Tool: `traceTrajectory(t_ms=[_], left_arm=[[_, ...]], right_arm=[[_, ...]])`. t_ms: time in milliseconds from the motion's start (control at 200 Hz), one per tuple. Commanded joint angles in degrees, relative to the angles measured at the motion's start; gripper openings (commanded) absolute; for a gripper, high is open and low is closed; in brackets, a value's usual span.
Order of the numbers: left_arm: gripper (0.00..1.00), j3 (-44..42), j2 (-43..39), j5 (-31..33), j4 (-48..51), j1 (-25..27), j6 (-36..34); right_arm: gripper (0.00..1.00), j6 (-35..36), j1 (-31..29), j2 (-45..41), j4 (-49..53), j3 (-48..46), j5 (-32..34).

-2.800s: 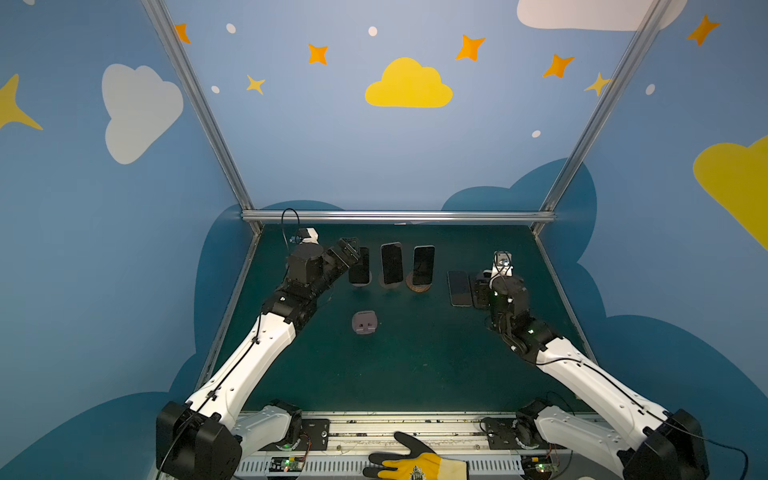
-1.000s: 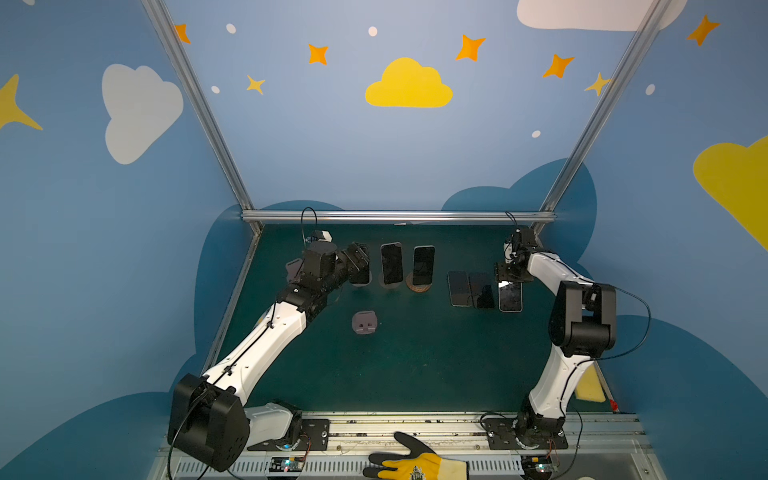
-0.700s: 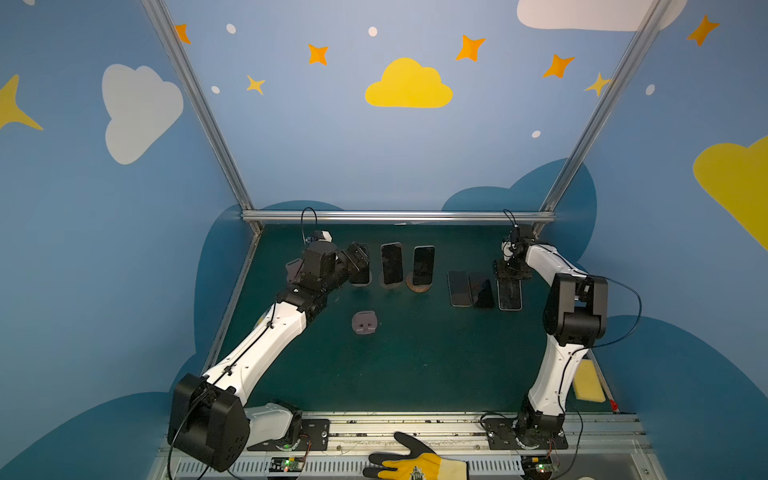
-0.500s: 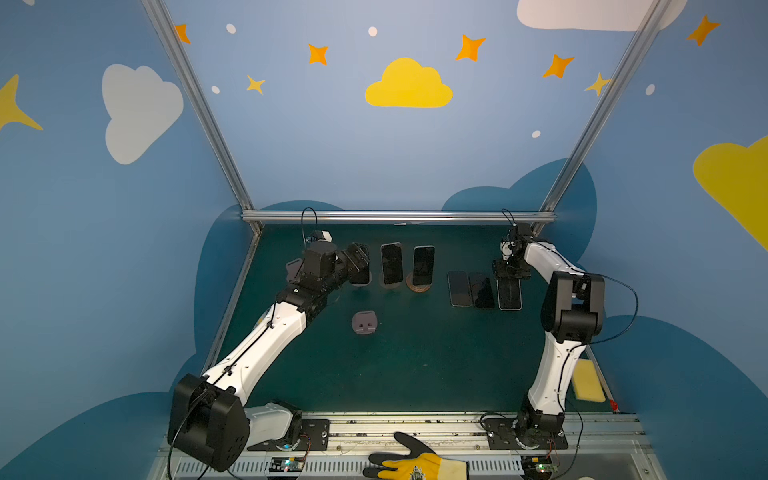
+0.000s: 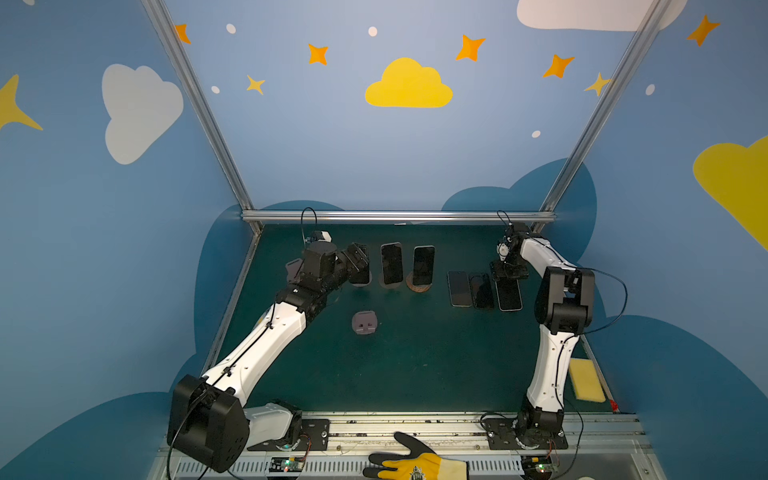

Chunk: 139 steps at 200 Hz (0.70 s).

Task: Remove the phone from the phone stand
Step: 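Lower the silver phone flat beside the two flat dark phones with the right gripper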

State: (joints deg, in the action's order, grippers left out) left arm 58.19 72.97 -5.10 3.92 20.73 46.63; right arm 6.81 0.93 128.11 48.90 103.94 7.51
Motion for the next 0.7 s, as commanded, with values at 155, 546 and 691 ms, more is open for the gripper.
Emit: traceTrajectory(t_ms=[155,546,691], left_arm=[[0.98,1.66,0.24,0.31,0.56,-0.21,-0.79],[0.98,2.01,1.03,-0.43,0.91,-0.13,-0.68],[0.98,1.92,1.30,-0.52,0.73,-0.12,-0.67]], right_arm=[[0.70,2.22,0.20,4.48,6.48,4.67,-1.73],[0.73,2.07,1.53,9.18,11.56,11.10,-4.26],[0.75,5.58,2.74,9.29,11.97,10.84,-9.51]])
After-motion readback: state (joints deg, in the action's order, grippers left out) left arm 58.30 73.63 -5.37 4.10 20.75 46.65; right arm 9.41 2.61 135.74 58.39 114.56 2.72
